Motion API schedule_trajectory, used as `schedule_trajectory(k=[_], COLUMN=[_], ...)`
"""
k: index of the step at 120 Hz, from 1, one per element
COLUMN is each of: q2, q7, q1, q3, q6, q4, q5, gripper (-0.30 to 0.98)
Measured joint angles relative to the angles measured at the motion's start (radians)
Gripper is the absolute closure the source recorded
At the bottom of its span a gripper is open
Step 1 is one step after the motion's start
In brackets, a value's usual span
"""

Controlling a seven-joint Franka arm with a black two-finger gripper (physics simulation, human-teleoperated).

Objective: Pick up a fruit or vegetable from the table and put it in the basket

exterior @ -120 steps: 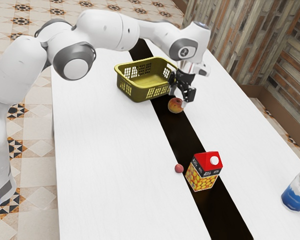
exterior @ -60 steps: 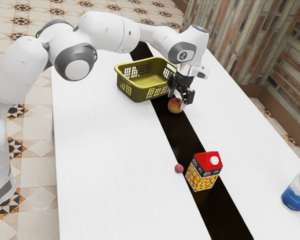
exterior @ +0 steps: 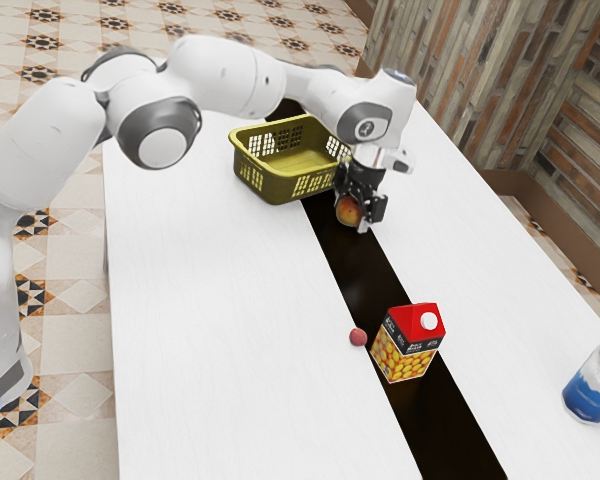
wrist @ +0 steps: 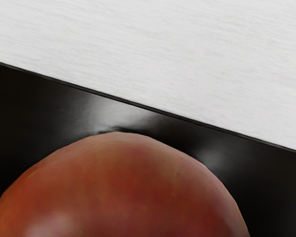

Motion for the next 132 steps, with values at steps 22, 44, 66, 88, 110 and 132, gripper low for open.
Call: schedule_trajectory(k=[22, 44, 66, 88, 110, 132], q2=[0.007, -0.022, -0.149, -0.234, -0.226, -0.222], q7=[-0.003, -0.007, -0.011, -0.013, -0.014, -0.014], q1=[0.0, -0.006, -0.037, -0.032, 0.016, 0.076], q3=[0.0, 0.0, -0.008, 0.03, 0.083, 0.088], q6=[0.005, 0.003, -0.038, -0.087, -0.121, -0.136], q4=[0.001, 0.0, -0.003, 0.008, 0.013, 0.012], q5=[-0.006, -0.002, 0.008, 0.014, 0.015, 0.015], gripper=[0.22, 0.34, 0.34, 0.34, 0.34, 0.34])
